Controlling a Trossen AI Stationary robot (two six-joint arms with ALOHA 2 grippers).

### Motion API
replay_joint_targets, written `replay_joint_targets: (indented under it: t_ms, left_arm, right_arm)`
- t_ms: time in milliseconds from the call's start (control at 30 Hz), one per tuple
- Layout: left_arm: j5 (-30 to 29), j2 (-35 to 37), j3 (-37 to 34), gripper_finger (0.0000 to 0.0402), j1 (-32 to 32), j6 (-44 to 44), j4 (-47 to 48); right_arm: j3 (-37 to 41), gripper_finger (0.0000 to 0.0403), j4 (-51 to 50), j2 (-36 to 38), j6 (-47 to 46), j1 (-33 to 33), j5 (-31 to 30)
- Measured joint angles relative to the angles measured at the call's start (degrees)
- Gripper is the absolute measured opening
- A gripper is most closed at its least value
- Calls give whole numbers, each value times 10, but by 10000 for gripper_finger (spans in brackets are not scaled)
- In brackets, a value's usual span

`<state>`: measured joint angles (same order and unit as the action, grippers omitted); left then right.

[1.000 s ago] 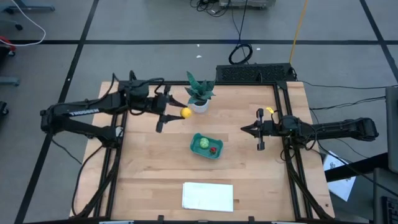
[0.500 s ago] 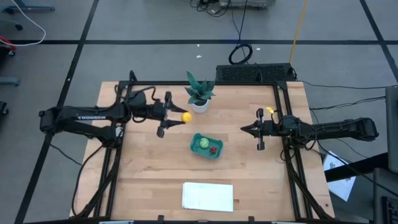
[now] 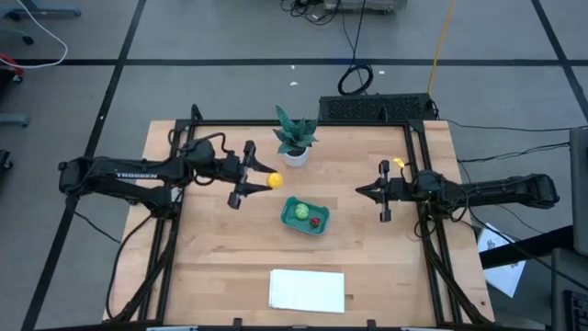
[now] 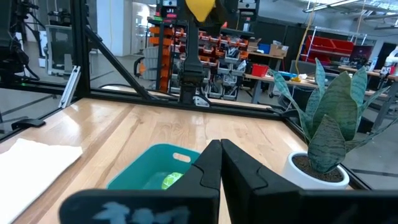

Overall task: Pick and placing Produce into tupperware
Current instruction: Put the yellow lemon into the green bin

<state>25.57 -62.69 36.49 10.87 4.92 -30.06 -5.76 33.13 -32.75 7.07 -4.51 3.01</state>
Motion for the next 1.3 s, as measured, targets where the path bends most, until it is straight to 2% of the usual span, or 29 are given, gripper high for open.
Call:
replay_joint_targets:
  t_ms: [233,400,533,967,1300]
  left_arm:
    - [0,-35,4,184,-20,-25,-37]
    - [1,-86,37,184,-19,-24,-41]
    - [30,-130,76,184,-19,-23,-35]
    - [49,-242,213,184,-19,-1,96]
    - [51,-300,267,184,-19,11,160]
  right_arm:
    - [0,0,3,0,0,0,0]
    - [0,0,5,0,-4,0,0]
    - [0,0,5,0,-4,0,0]
    - [0,0,5,0,-4,0,0]
    - [0,0,4,0,-4,0,0]
